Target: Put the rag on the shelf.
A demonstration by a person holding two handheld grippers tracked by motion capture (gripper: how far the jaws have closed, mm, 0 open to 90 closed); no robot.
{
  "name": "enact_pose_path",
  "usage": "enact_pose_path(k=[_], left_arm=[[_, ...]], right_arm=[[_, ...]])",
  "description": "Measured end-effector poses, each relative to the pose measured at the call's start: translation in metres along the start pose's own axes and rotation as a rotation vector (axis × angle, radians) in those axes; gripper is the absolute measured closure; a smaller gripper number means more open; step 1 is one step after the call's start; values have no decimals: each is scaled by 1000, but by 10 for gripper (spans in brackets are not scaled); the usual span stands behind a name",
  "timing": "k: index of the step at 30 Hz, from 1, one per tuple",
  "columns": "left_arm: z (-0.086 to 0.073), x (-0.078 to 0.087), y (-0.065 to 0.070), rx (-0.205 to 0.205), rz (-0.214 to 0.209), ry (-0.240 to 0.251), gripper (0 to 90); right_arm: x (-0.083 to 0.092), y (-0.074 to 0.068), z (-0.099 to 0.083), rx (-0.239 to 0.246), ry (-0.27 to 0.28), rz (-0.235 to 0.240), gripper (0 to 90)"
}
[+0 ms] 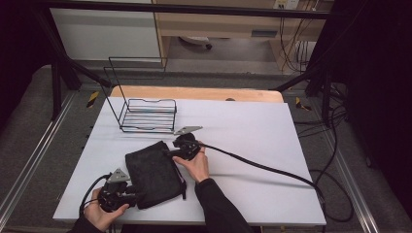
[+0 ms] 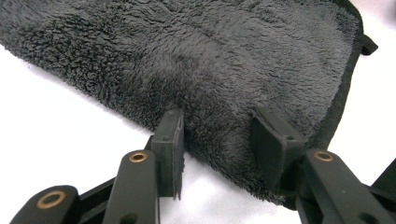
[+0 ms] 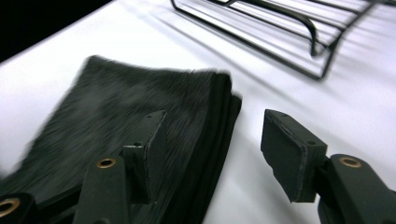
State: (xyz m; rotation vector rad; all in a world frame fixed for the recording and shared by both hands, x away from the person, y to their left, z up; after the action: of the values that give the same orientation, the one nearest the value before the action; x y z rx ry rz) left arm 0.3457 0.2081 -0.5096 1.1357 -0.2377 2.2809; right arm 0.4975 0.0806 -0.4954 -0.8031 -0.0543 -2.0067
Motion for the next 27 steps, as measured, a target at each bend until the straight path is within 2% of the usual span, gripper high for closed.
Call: enact_pose_path(k=[3,5,6,11,14,17,20,24,27], left_arm=[[0,0,-1,-5,1,0,554],[0,0,-1,-5,-2,-1,555],[0,0,-1,-5,-3,-1,555],[0,0,-1,-6,-4,-2,556],[0,0,-1,-9,-5,-1,555],[0,1,-1,-7,-14,5,552],[1,1,-1,-14,-12,22,535],[4,3,-1,-17,-12,46,523],[6,4,0,-14,-13,62,524]], right_arm=[[-21,6,5,-5,-14,7,454],[-31,10,6,3,-30,7,511],[-35,10,5,-8,-39,20,542],[-39,7,4,-35,-51,86,720],[-38,5,4,-59,-61,105,780],[-33,4,5,-32,-41,74,795],[-24,3,7,-32,-3,30,800],[-5,4,6,-29,21,-65,801],[11,10,2,-49,31,-126,800]])
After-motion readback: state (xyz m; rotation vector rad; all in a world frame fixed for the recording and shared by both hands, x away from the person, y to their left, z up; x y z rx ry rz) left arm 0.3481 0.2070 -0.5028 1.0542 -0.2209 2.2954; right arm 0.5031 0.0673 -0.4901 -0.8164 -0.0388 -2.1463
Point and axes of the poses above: each handheld gripper's, and its own axes: x roughly backward along the jaws, z roughly out of its top, y roughly to its right, the point moved 9 cm from there along -x, roughly forward along the jaws, and after that the axes turned 5 degrees about z, right-handed, at the moved point
